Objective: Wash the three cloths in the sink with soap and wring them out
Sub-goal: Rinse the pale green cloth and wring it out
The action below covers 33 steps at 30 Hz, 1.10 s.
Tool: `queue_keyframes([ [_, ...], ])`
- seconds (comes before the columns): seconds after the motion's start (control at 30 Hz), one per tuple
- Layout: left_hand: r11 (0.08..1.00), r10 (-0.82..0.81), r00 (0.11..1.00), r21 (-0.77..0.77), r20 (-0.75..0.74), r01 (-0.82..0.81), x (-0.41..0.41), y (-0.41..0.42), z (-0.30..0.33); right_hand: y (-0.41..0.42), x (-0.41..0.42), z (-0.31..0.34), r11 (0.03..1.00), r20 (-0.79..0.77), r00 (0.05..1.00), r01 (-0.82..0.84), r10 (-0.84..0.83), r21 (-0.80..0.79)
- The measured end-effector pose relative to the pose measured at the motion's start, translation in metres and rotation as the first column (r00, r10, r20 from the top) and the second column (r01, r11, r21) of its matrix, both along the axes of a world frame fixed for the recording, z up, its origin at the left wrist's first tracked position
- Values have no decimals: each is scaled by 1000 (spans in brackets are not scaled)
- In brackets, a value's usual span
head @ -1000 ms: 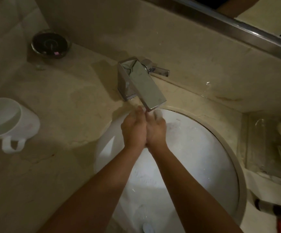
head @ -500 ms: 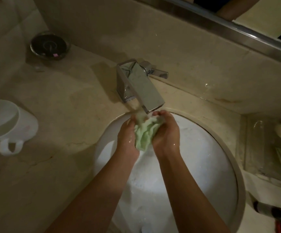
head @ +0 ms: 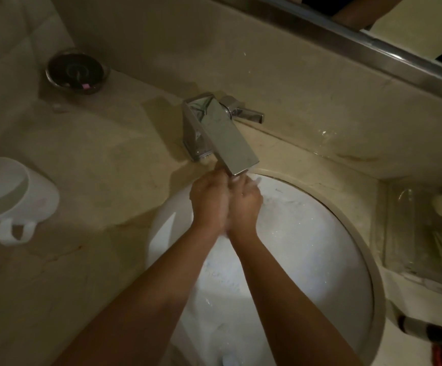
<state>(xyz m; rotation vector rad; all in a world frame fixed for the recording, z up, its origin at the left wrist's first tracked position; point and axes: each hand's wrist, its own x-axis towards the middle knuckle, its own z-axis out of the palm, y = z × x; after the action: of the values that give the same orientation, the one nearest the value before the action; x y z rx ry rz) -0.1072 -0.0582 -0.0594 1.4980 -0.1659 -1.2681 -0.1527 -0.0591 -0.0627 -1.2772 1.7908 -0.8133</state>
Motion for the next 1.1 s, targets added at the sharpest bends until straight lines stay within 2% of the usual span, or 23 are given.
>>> queue_keyframes([
  [0.1, 996, -13, 1000, 89, 25, 10, 1, -4, -8, -2, 1, 2, 994, 15, 1000, 3, -5, 109],
  [0.2, 989, -41, 998, 141, 42, 35, 2, 1, -9, -1, -3, 7, 957, 51, 995, -92, 81, 273],
  [0.27, 987, -27, 1000, 159, -10, 28, 7, 6, -10, -1, -11, 11, 919, 88, 984, -179, 158, 352],
  [0.37, 976, 16, 945, 210, -328, 56, 17, 13, -14, -10, -24, 18, 956, 185, 969, -202, 163, 213],
  [0.47, 983, -37, 884, 141, -466, 115, 22, 16, -11, -29, -35, 35, 988, 339, 934, -145, 117, 58],
  [0.6, 987, -61, 871, 101, -488, 125, 18, 16, -2, -51, -30, 57, 989, 493, 857, -130, 147, -70],
  [0.8, 990, -56, 899, 91, -435, 106, 14, 14, 4, -61, -25, 54, 1000, 630, 777, 19, 0, -24],
  [0.93, 992, -36, 917, 100, -398, 83, 14, 16, 5, -58, -24, 58, 997, 585, 809, 78, -49, -24],
  [1.1, 986, -95, 906, 88, -411, 144, 3, 29, 3, -40, -40, 60, 998, 518, 853, -50, 55, -23],
])
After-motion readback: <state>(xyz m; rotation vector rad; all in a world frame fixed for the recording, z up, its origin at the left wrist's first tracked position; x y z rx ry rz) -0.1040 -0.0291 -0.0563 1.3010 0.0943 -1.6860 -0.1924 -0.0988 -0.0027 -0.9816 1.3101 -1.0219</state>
